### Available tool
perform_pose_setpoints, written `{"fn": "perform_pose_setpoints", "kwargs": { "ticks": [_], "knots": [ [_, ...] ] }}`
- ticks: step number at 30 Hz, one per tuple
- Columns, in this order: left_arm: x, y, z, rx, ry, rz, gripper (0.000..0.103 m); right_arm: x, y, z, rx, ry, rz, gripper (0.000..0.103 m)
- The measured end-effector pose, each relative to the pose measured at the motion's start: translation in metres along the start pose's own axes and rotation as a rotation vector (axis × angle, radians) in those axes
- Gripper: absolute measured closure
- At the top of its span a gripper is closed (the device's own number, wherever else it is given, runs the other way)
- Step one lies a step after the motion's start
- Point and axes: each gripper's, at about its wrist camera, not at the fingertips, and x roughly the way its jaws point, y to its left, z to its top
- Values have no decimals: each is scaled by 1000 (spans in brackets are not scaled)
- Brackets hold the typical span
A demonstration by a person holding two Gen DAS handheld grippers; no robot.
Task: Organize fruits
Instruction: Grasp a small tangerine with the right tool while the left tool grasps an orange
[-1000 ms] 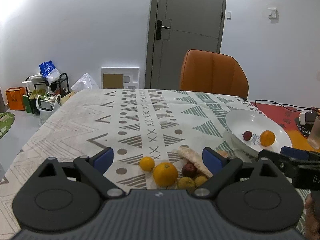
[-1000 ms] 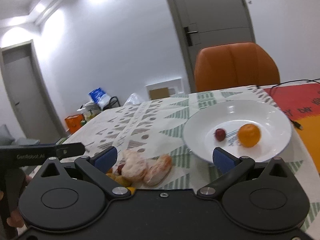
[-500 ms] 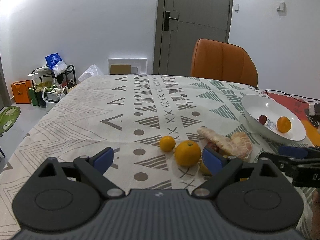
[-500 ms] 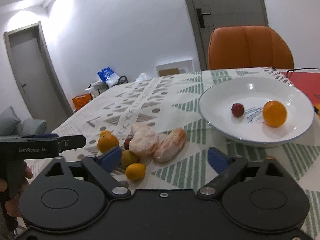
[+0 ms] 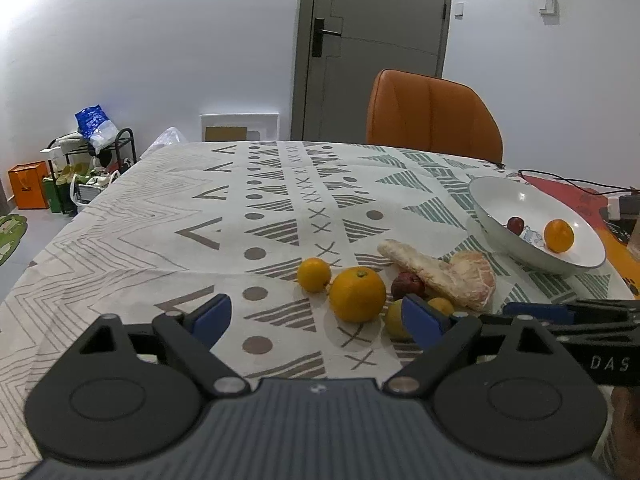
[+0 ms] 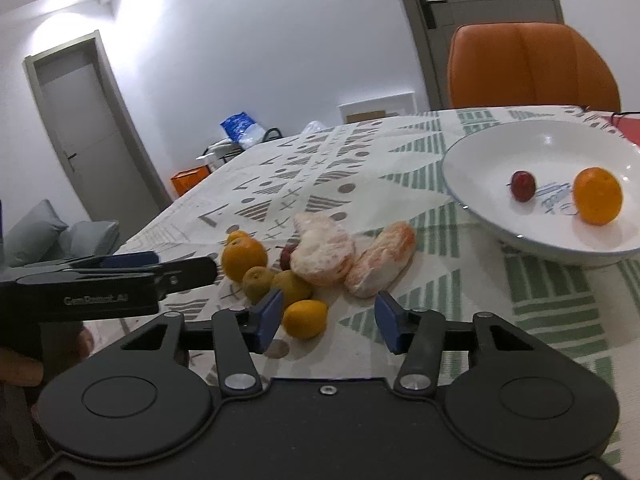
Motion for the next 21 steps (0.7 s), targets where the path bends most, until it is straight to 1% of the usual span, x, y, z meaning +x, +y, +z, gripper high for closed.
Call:
{"fn": "perform_pose_setpoints", "kwargs": {
  "ticks": [1, 3, 4, 5, 6, 8, 11, 13, 15, 21],
  "knots": [
    [0, -1, 0, 2, 0, -2, 12, 1, 1, -1, -2, 2, 9, 54],
    [2, -2, 0, 6, -1, -4, 13, 5, 3, -1, -11, 14, 22, 66],
    [2, -2, 0, 7, -2, -6, 15, 7, 5, -2, -14, 23, 30, 69],
    [2, -2, 1, 6, -3, -9, 15, 9, 6, -3, -16, 32, 35, 76],
    [2, -3, 1, 6, -6, -10, 16, 9, 7, -4, -21, 31, 36, 78],
    [4, -4, 2, 6, -8, -13, 19, 9, 9, -4, -24, 35, 46, 79],
    [7, -5, 2, 7, -6, -17, 26, 6, 7, -4, -16, 28, 38, 79],
    [10, -5, 2, 4, -3, -14, 35, 2, 5, -3, -11, 14, 31, 79],
    [13, -5, 3, -2, -3, -16, 40, 1, 3, -1, -11, 6, 24, 79],
    [22, -10, 9, -10, -6, -30, 45, -3, 0, 2, -17, -10, 0, 79]
  ]
}}
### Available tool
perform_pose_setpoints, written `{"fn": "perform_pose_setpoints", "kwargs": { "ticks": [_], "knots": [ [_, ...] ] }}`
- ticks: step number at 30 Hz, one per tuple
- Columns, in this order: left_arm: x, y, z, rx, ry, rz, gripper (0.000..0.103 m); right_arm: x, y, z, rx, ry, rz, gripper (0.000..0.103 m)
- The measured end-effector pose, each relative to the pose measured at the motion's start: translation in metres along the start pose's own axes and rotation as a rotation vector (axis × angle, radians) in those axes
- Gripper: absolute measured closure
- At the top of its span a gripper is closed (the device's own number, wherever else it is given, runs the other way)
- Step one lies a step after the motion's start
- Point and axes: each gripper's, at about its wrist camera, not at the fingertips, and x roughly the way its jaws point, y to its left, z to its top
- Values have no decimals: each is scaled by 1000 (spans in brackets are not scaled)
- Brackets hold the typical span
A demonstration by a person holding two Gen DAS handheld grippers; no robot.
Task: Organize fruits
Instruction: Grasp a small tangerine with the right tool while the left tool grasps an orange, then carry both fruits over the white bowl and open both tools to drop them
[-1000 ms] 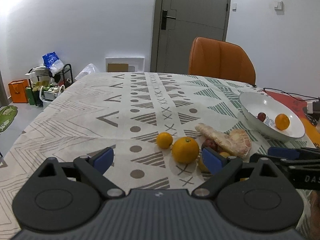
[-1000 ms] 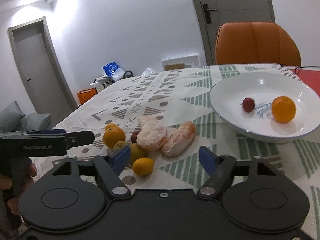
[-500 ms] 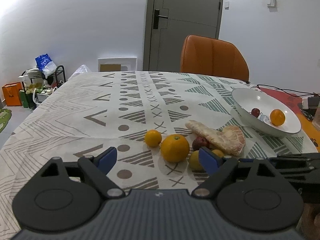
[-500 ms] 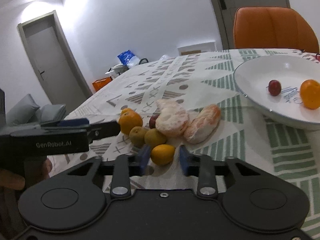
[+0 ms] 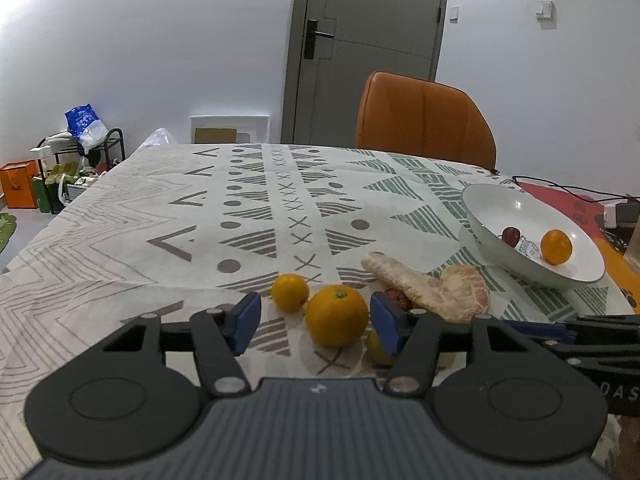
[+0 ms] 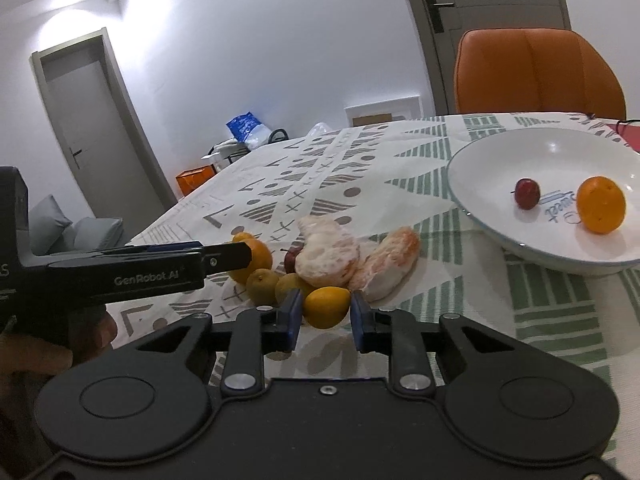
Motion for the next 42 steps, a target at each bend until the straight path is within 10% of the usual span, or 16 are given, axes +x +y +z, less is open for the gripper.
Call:
{"fn": "perform_pose_setpoints", "kwargs": {
  "ticks": [9, 42],
  "knots": [
    [17, 1, -2, -59, 81, -24, 66, -7, -10, 0, 21, -20, -22, 79],
    [-23, -44, 24, 31, -42, -71, 68, -46, -30, 8, 52, -129, -55, 79]
  ]
}}
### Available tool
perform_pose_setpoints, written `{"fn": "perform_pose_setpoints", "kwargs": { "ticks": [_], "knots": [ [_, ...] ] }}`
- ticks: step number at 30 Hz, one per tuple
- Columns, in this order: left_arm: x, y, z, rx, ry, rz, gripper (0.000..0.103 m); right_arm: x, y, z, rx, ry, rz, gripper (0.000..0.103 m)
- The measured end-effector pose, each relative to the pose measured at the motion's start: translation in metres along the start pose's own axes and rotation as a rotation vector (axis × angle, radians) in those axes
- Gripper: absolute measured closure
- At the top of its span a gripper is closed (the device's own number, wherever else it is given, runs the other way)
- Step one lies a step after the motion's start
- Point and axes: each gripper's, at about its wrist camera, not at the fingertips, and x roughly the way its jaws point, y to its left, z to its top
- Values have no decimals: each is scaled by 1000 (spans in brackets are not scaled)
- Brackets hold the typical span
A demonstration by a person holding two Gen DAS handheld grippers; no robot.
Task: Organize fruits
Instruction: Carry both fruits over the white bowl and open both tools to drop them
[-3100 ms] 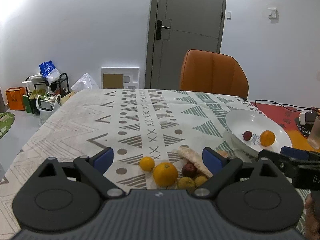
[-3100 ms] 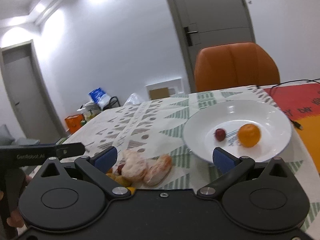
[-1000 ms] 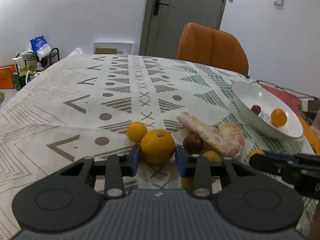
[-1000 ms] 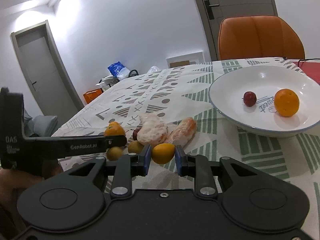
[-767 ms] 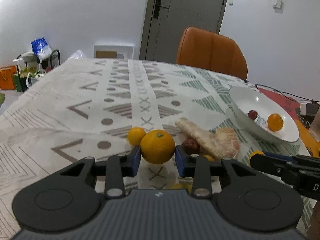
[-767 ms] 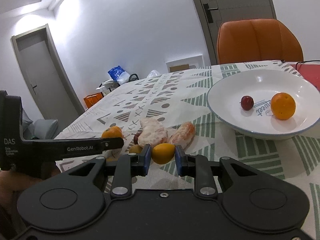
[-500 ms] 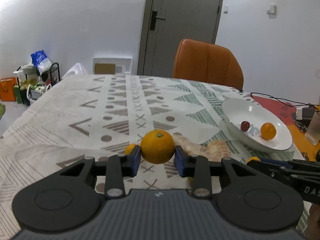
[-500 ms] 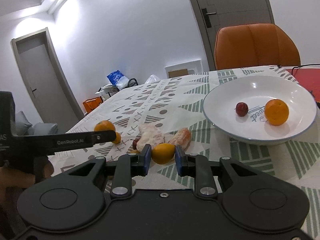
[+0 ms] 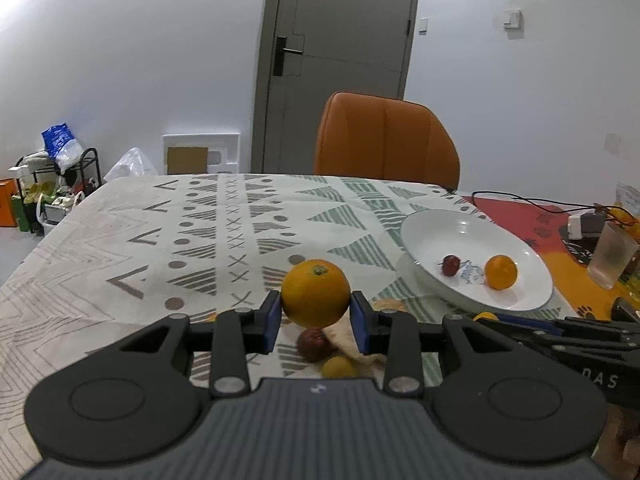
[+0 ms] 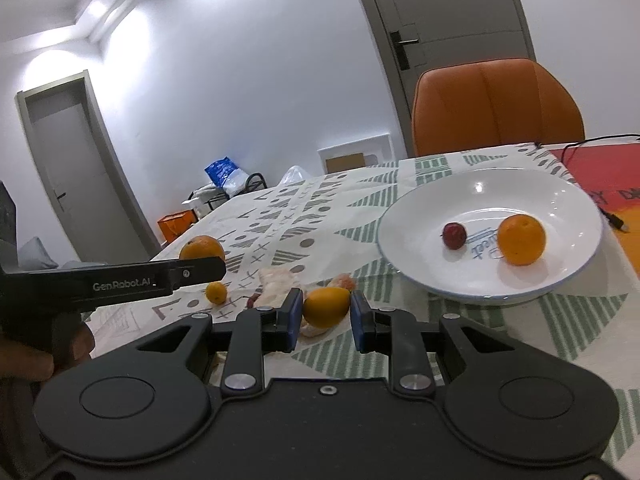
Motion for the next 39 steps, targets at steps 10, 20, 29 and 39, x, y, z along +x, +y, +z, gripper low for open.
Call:
{"fn": "perform_pose_setpoints", "kwargs": {
  "ticks": [10, 20, 29, 39],
  "knots": [
    [9, -21, 1, 29, 3, -42, 68, -6, -20, 7, 10, -36, -72, 79],
    [25, -50, 6, 68, 7, -86, 68, -13, -52, 14, 39, -61, -152, 79],
    [42, -72, 12, 96, 12, -120, 68, -13, -70, 19, 45, -54, -193, 79],
    [61, -91, 16, 119, 21, -147, 68, -11, -81, 19, 68, -59, -238, 72]
  ]
}}
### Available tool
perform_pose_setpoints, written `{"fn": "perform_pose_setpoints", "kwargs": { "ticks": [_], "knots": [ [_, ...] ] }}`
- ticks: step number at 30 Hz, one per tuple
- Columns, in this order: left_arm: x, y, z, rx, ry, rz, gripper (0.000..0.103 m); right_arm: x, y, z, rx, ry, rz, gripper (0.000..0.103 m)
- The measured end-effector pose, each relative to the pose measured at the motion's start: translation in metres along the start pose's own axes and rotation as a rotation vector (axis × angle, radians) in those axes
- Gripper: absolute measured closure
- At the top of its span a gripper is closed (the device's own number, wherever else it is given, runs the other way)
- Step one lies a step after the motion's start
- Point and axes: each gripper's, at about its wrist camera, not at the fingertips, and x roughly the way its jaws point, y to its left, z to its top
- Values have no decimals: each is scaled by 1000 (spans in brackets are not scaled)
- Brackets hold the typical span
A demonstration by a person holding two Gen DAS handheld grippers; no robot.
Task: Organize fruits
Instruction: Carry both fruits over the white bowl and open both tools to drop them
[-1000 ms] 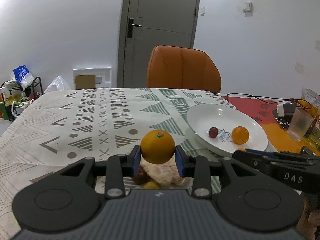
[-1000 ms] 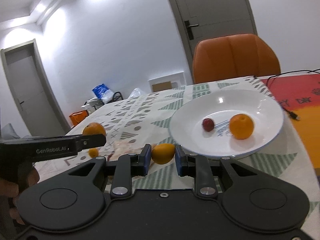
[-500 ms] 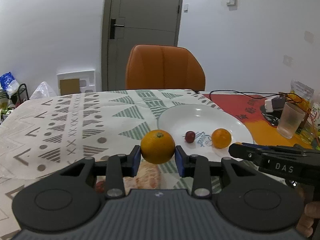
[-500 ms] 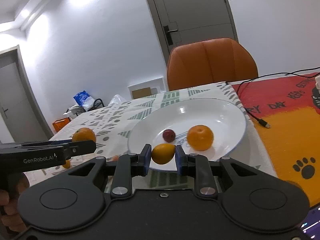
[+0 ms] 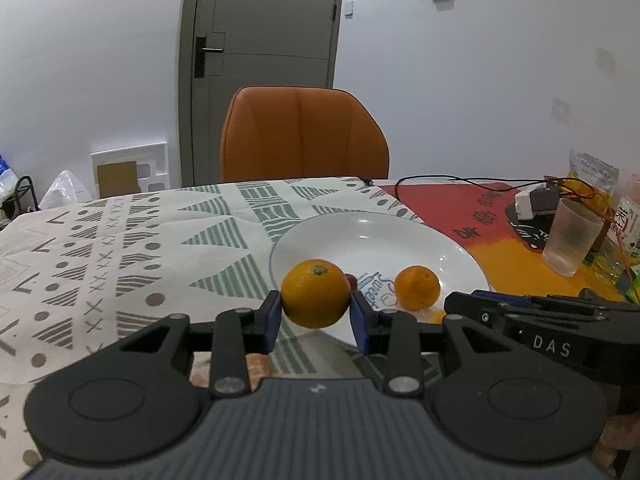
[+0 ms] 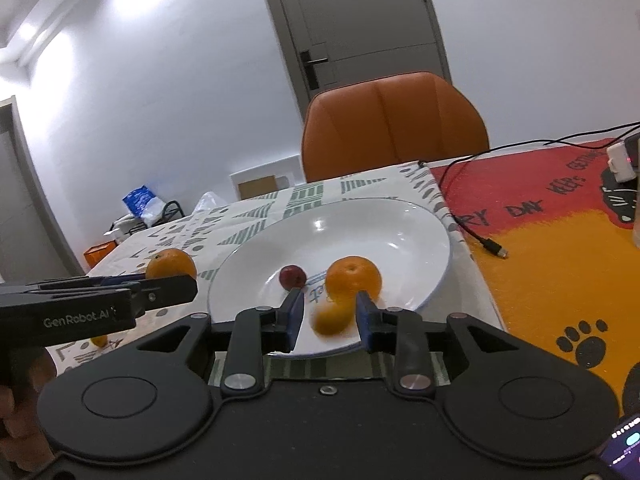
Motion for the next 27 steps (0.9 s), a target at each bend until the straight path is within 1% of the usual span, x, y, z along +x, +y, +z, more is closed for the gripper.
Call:
{"fn": "perform_pose_setpoints", "kwargs": {
  "ticks": [1, 2, 3, 4, 6, 9, 13, 18, 24, 27],
  "knots": [
    [2, -2, 1, 3, 0, -3, 68, -1, 0, 0, -1, -1, 0, 70],
    [3, -3, 1, 4, 2, -5, 68, -2, 0, 0, -1, -3, 1, 65],
    [5, -4, 2, 5, 4, -7, 68, -3, 1, 0, -2, -5, 1, 56],
    [7, -6, 3, 6, 7, -10, 68, -5, 1, 0, -6, -11, -6, 52],
    [10, -9, 5, 11, 5, -15, 68, -9, 2, 1, -18, -28, -26, 36],
    [13, -14, 6, 15, 4, -20, 68, -14, 2, 2, -40, -48, -47, 23],
    [18, -19, 5, 20, 16, -23, 68, -20, 3, 4, -62, -59, -71, 18],
    [24, -21, 5, 21, 22, -23, 68, -27, 3, 4, -102, -85, -123, 1],
    [29, -24, 6, 16, 32, -20, 67, -36, -1, 2, -123, -94, -157, 0],
    [26, -25, 6, 30, 17, -9, 65, -39, -1, 1, -138, -97, -176, 0]
  ]
}}
